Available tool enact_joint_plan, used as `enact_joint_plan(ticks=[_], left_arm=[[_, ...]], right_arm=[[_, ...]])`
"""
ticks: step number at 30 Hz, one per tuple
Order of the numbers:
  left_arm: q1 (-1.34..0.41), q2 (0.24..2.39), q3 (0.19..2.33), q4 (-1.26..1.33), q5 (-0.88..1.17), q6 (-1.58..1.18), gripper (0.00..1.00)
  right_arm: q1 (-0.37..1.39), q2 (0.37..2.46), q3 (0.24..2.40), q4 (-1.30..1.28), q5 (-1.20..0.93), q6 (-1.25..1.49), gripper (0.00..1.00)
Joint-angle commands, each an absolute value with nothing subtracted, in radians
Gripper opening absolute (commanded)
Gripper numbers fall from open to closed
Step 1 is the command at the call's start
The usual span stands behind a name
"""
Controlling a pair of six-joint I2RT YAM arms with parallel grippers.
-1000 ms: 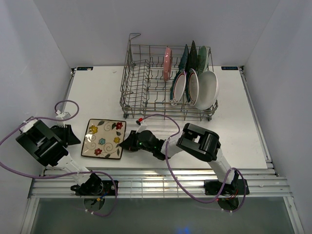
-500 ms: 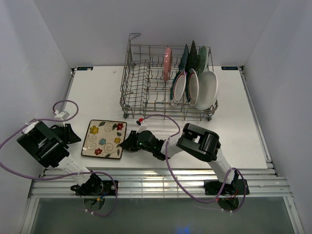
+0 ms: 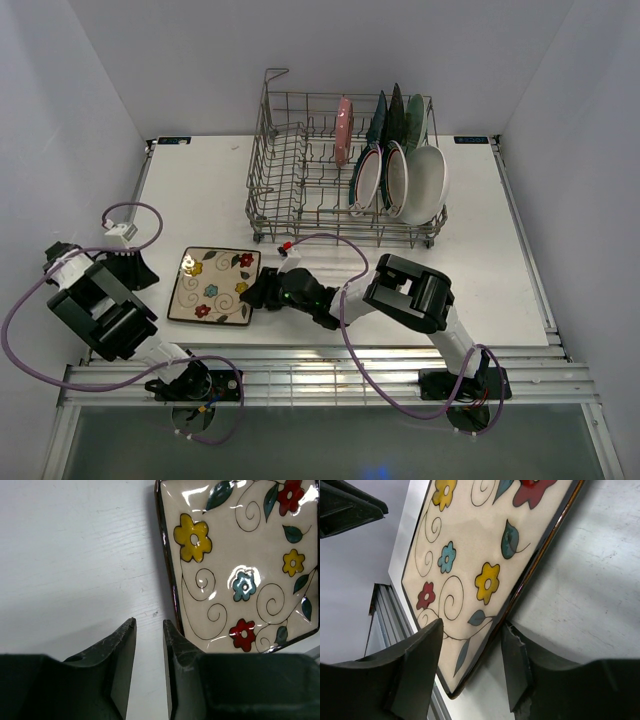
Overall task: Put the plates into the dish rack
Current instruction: Move the plate to the center of the board, then pick up the plate at the center of the board.
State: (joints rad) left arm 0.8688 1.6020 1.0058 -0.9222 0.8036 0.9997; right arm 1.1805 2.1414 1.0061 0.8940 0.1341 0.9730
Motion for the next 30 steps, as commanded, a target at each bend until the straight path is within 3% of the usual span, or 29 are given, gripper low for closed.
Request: enact_joint_plan(ticks=[1,11,15,22,30], left_arm=[[0.874,1.523,0.991,-0.841,0.824,0.950,0.38],[0.873,1.427,0.930,-0.696,0.742,0.862,0.24],[0.859,1.431,0.904,-0.660,0.713,0.845,0.00],[0.786,1.399,0.832,-0.548,0.649,0.789,0.00],[0.681,1.407,0.769,-0.428,0.562,0.693,0.00]], right_arm=[[1.184,2.117,1.015,0.862,0.175,0.959,0.57],[1.183,2.129,1.031,0.856,0.169,0.960,0.57],[1.183,2.134,1.040,0.850,0.169,0.959,0.60],[1.183,2.143,1.054,0.839,0.169,0.959,0.68],[1.184,2.160,1.072,0.827,0.172,0.968,0.69]])
